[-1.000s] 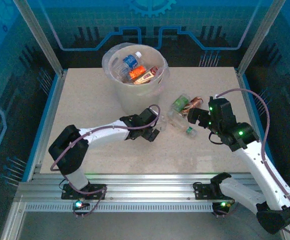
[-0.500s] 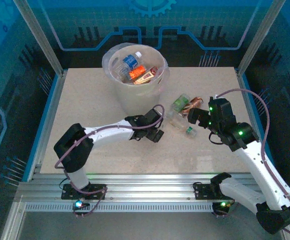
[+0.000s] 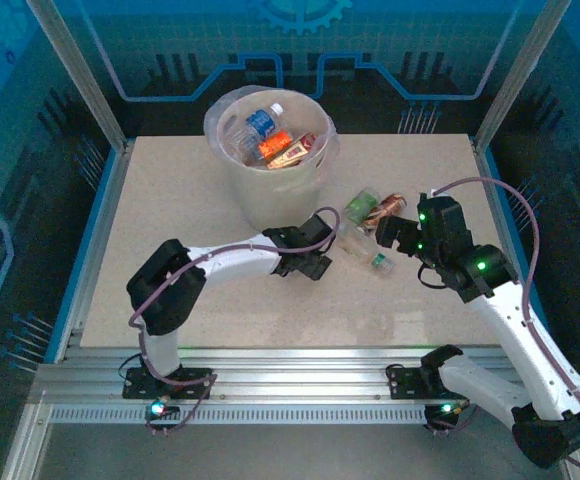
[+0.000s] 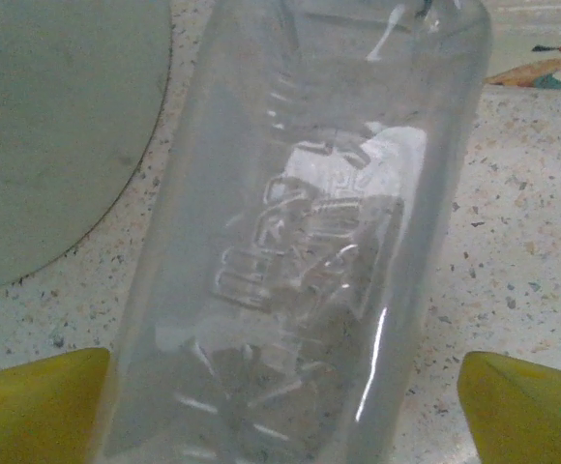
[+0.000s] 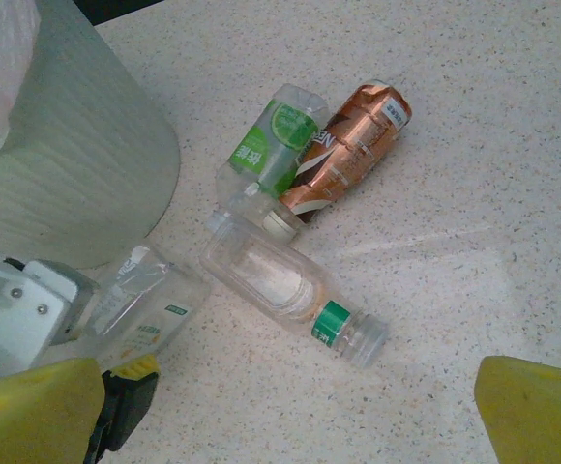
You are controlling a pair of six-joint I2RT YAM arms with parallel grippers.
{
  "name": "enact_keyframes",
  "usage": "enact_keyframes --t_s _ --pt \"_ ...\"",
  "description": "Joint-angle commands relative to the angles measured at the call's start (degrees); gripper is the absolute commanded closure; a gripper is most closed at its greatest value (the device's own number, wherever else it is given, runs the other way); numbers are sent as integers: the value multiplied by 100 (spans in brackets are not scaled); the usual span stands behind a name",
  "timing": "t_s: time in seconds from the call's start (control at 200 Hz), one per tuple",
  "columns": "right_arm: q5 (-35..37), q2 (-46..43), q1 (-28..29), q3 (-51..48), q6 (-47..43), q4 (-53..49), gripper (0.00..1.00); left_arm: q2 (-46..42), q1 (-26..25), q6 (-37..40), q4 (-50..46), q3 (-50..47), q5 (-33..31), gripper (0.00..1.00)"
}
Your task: Put the plastic bottles in the bin
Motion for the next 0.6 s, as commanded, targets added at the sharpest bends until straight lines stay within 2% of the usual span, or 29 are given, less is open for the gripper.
enact_keyframes --t_s 0.0,0.11,0.2,0.285,0.405,0.46,0.595 --pt "-1 -11 -119 -34 -22 -24 0 137 -16 36 -110 141 -72 12" --pt "-5 -2 -137 -47 -11 -15 0 150 -20 37 -145 127 -46 19" --pt "-12 2 -145 -61 -13 -7 0 105 -21 30 -149 63 -33 29" --pt "-27 -6 -145 -86 -4 -11 0 31 -16 13 -178 16 -22 42" --pt "-21 -37 -158 -109 5 -9 0 -137 -32 -23 -239 -33 17 48" --pt "-27 -56 -154 -128 27 -4 0 -222 -55 -29 -267 -46 40 56" --pt "-14 -94 -166 -146 31 2 0 -501 -211 13 -346 -59 64 57"
